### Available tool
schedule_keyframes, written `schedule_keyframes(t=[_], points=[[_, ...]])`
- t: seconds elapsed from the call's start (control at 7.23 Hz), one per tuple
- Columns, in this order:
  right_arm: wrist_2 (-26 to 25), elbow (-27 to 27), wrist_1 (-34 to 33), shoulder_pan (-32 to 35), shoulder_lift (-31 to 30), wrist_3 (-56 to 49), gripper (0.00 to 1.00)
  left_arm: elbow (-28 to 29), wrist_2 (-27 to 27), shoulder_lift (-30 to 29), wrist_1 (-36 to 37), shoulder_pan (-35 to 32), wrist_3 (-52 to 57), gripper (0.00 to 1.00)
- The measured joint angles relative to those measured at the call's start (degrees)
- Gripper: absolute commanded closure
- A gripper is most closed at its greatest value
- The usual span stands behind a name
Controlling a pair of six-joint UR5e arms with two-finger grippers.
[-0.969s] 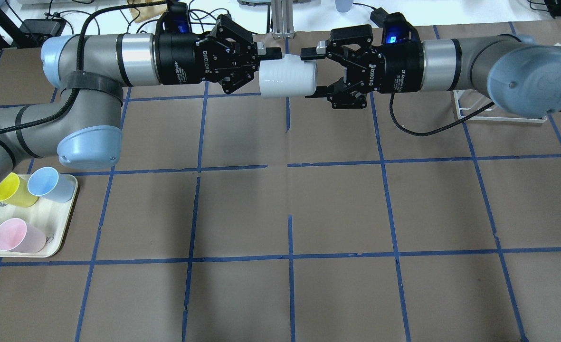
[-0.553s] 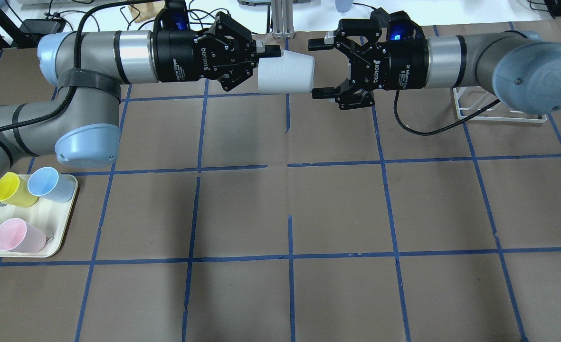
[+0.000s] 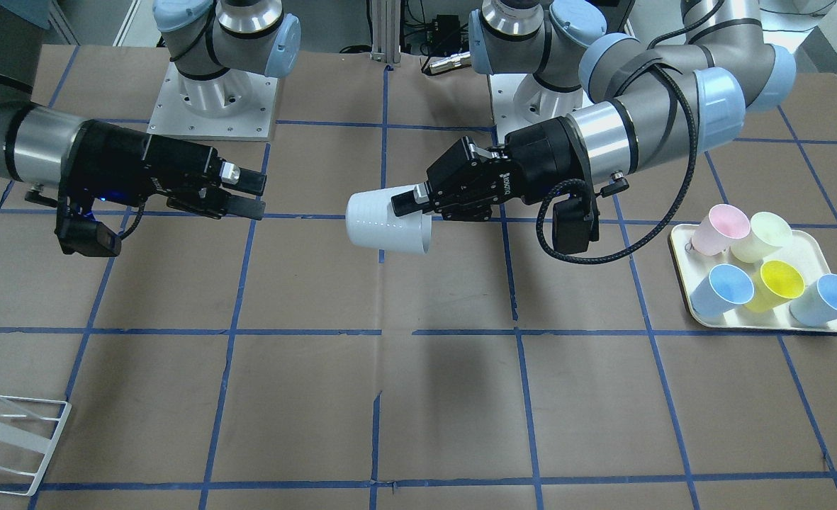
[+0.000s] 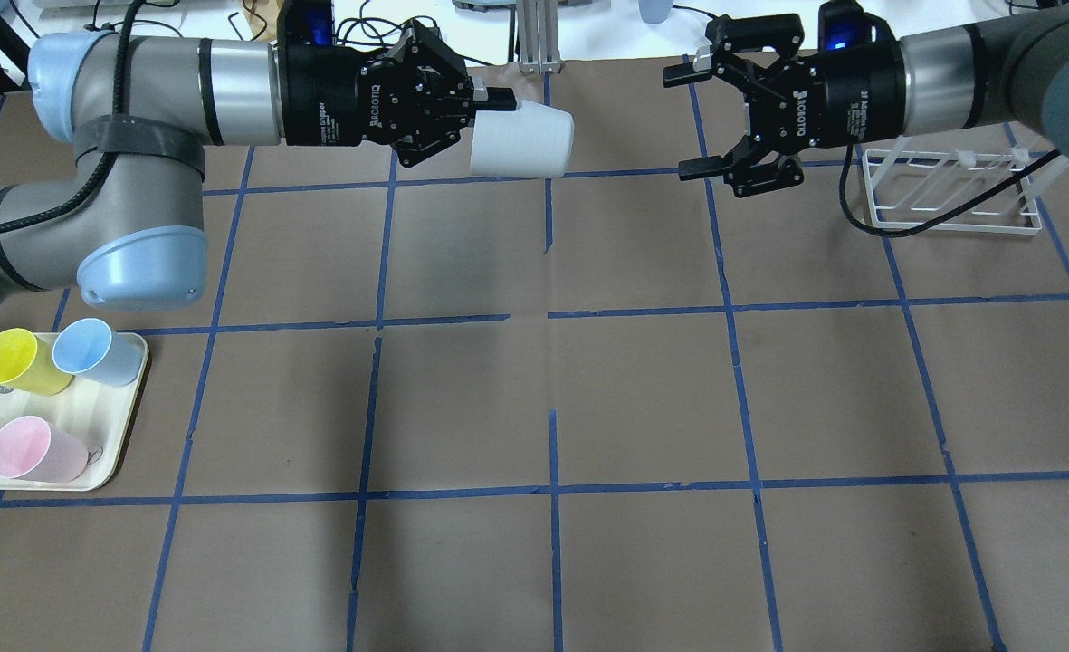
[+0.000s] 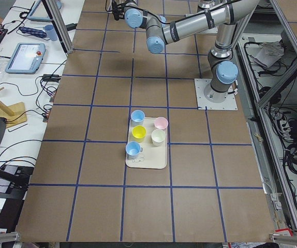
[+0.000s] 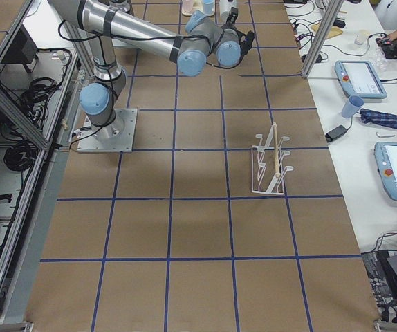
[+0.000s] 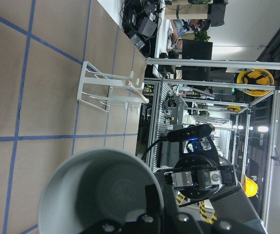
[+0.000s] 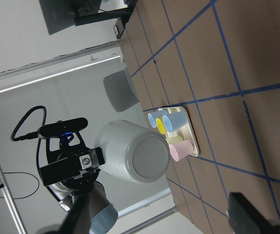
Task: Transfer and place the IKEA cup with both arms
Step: 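Open the right gripper and withdraw it while the left gripper pulls the cup away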
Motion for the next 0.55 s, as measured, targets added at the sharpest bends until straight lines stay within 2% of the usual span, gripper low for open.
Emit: schedule_keyframes(t=[0.14,0.55], points=[[-5.7,-1.9,-0.2,-0.2,-0.3,3.2,0.0,0.7,3.4,0.8,0.0,0.0,-0.1,0.99],[-32.3,-5.1,-7.7,0.3,-3.1,17.0,0.0,2.4,19.5,4.1,-1.0,-0.8,-0.1,0.98]])
